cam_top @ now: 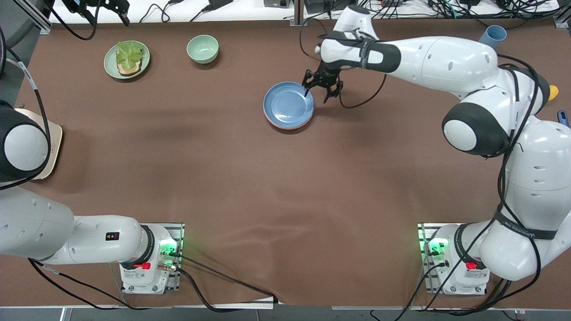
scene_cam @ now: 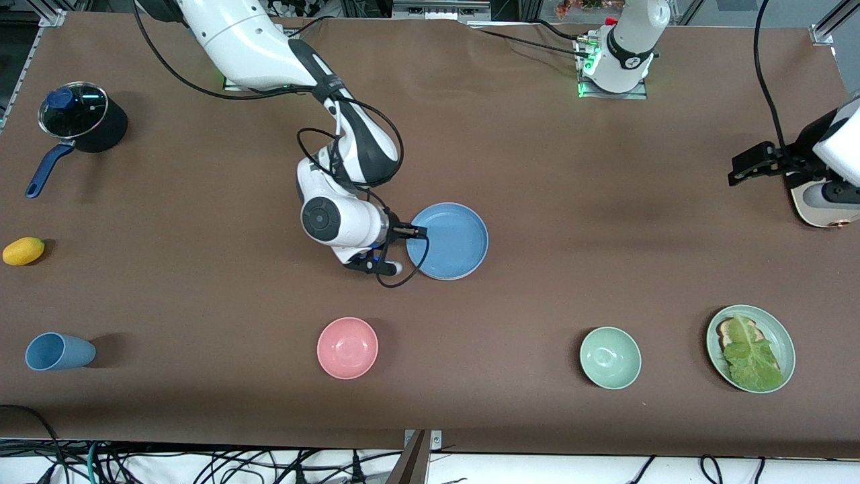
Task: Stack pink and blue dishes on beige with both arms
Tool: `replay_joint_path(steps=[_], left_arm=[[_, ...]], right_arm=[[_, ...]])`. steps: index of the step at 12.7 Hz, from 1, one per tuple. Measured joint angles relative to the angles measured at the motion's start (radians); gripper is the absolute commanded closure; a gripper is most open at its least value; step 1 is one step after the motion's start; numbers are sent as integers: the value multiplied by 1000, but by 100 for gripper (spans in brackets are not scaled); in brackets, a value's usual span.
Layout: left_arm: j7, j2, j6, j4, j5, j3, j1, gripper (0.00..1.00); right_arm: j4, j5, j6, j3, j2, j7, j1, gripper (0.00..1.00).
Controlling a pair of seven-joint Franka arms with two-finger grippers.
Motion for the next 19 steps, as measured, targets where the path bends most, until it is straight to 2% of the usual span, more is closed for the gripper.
replay_joint_path(steps=[2,5,8,10,12,15,17,19], left_arm=[[0,0,51,-36,0,0,0,0],[0,-2,62,-41,0,0,-21,0],[-1,-7,62,-40,0,0,-34,0],[-1,-7,62,-41,0,2,-31,0],[-1,-7,62,-40,0,3,-30,0],[-1,-6,62,-40,0,2,-30,0],[-1,0,62,-40,0,2,-29,0],[-1,3,62,-40,0,2,-29,0]], right_arm=[[20,-88,-118,-87,-73,-1,-3,0],[22,-236,-292,-221,-189,-38,-7,0],[25,-266,-473,-364,-303,-246,-10,0],[20,-274,-554,-412,-386,-334,-67,0],[17,-279,-606,-387,-458,-439,-205,0],[5,-347,-625,-259,-553,-478,-392,0],[-84,-382,-574,-205,-638,-461,-426,0],[-222,-393,-453,-178,-718,-457,-438,0]])
